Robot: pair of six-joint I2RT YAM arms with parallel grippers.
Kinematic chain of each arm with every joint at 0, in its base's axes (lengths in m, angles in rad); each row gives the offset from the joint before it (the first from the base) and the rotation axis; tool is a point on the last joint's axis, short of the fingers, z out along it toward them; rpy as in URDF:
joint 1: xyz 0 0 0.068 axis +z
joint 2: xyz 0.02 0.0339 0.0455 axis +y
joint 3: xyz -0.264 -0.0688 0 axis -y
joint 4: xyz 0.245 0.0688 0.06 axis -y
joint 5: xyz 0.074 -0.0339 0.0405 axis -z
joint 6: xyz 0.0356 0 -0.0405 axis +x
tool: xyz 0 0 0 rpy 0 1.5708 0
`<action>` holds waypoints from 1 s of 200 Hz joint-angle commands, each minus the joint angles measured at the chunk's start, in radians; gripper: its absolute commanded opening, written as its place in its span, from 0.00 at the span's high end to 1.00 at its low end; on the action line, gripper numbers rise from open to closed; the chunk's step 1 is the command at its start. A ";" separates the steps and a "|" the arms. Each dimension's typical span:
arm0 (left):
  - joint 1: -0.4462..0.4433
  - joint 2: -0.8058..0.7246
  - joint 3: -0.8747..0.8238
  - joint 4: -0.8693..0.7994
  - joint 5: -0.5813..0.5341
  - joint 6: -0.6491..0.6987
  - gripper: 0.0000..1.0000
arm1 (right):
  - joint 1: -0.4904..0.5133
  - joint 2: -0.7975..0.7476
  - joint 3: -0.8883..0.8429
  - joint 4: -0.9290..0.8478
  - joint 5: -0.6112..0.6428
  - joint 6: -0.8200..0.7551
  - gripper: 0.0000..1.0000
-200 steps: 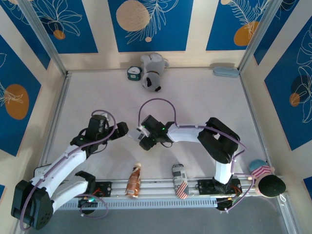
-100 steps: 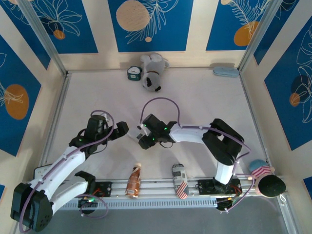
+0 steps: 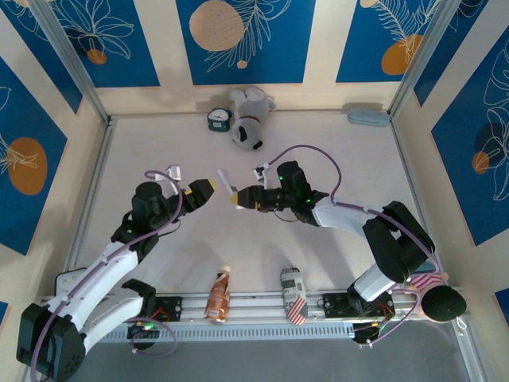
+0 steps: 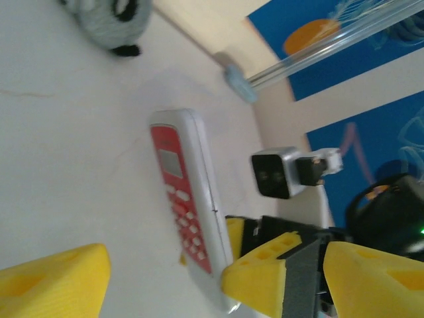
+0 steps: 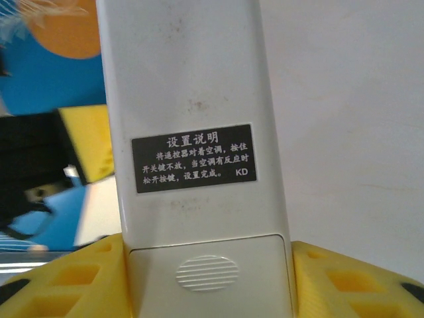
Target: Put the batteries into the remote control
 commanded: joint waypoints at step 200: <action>-0.082 0.338 -0.044 0.784 0.057 -0.259 0.33 | 0.007 0.111 0.013 0.652 -0.182 0.522 0.59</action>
